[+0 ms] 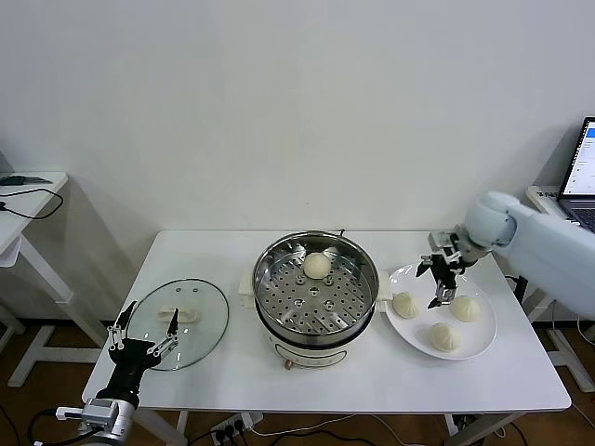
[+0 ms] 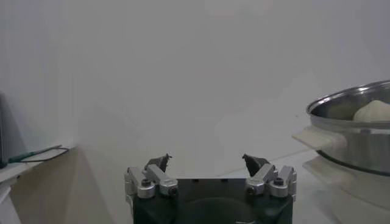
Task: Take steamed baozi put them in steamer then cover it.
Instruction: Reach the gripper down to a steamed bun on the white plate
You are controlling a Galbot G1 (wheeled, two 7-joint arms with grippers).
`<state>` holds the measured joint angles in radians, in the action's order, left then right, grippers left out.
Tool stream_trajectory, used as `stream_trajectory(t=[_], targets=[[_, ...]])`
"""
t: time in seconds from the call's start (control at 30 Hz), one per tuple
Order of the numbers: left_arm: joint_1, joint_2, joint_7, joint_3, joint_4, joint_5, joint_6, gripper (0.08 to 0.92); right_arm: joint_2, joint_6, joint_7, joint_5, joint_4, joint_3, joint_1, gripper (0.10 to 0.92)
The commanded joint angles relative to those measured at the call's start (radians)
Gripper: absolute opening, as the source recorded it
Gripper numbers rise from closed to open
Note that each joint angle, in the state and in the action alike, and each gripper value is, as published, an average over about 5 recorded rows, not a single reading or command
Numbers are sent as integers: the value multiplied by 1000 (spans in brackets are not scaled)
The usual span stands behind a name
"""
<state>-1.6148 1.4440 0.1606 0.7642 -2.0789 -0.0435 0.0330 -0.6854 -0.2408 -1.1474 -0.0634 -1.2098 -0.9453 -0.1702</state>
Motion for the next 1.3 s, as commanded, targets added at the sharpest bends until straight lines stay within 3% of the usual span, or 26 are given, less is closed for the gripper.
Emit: stream_trajectory(t=[0.03, 1.0, 1.3], targets=[[0, 0, -1, 0, 0, -1, 0, 823, -54, -63, 57, 42, 77, 85, 141, 823], [2, 1, 0, 3, 15, -2, 3, 823, -145, -23, 91, 111, 181, 180, 200, 820], [5, 4, -2, 0, 13, -2, 2, 823, -137, -17, 80, 125, 179, 197, 207, 770]])
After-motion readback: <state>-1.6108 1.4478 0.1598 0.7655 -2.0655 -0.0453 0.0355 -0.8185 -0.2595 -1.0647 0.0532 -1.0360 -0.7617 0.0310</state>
